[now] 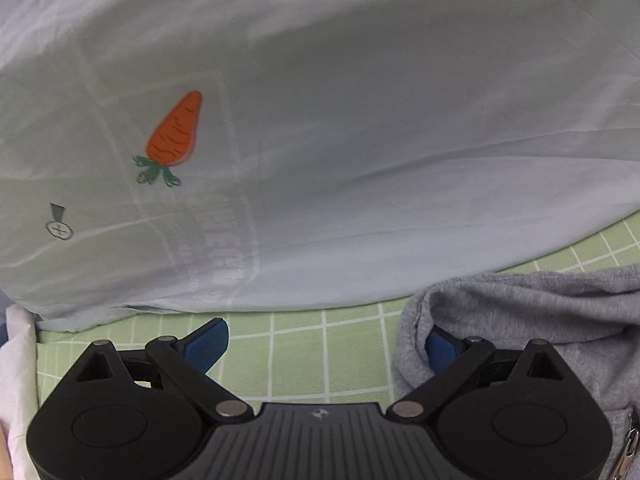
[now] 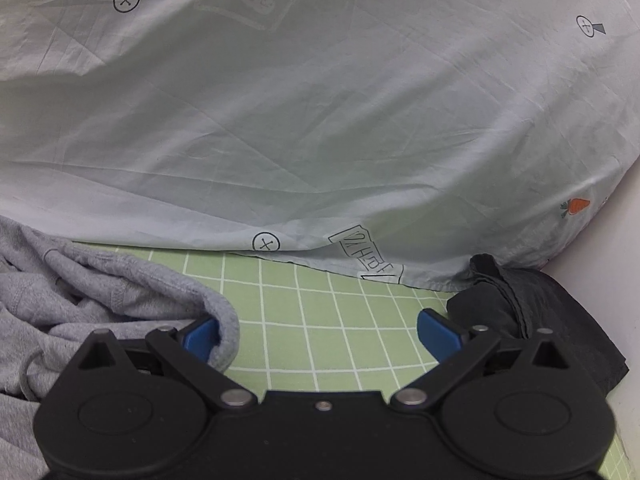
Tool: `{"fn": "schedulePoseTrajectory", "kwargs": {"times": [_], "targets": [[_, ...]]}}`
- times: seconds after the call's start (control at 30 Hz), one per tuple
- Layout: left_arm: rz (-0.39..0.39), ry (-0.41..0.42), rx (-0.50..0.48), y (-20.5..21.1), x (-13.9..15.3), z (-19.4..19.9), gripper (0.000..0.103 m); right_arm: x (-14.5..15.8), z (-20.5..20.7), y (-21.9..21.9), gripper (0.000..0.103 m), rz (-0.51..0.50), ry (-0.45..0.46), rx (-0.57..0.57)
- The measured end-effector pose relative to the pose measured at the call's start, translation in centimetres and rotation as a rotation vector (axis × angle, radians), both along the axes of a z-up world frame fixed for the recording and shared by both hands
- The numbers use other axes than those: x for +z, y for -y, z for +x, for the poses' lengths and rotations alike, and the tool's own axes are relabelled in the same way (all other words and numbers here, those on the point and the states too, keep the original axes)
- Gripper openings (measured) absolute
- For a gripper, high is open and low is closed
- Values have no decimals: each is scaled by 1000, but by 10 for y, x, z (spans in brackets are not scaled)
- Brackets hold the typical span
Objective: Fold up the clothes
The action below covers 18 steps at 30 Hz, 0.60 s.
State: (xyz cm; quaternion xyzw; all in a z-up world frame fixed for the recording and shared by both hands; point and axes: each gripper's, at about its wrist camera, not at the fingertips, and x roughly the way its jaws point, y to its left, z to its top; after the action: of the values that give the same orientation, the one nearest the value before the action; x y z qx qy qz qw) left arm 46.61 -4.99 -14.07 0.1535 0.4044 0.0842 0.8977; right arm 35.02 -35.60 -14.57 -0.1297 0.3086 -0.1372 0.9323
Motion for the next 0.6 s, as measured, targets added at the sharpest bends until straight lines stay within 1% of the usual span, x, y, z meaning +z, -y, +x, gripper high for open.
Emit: {"fn": "schedulePoseTrajectory", "kwargs": {"times": [0.07, 0.13, 0.23, 0.3, 0.37, 0.43, 0.53, 0.6], "targets": [[44, 87, 10, 4, 16, -22, 98, 8, -6, -3, 101, -12, 19, 7], [65, 165, 30, 7, 33, -48, 98, 17, -15, -6, 101, -27, 42, 12], [49, 242, 57, 5, 54, -91, 98, 29, -34, -13, 101, -67, 79, 33], [25, 268, 74, -1, 66, -123, 98, 37, -49, -15, 101, -78, 98, 45], [-11, 279, 94, -9, 73, -152, 98, 44, -66, -16, 101, -77, 113, 59], [-53, 268, 124, -18, 74, -179, 98, 49, -84, -18, 102, -73, 125, 75], [-74, 241, 140, -26, 69, -213, 98, 49, -113, -25, 102, -71, 128, 102], [-79, 194, 148, -29, 58, -233, 98, 45, -130, -29, 102, -63, 114, 114]]}}
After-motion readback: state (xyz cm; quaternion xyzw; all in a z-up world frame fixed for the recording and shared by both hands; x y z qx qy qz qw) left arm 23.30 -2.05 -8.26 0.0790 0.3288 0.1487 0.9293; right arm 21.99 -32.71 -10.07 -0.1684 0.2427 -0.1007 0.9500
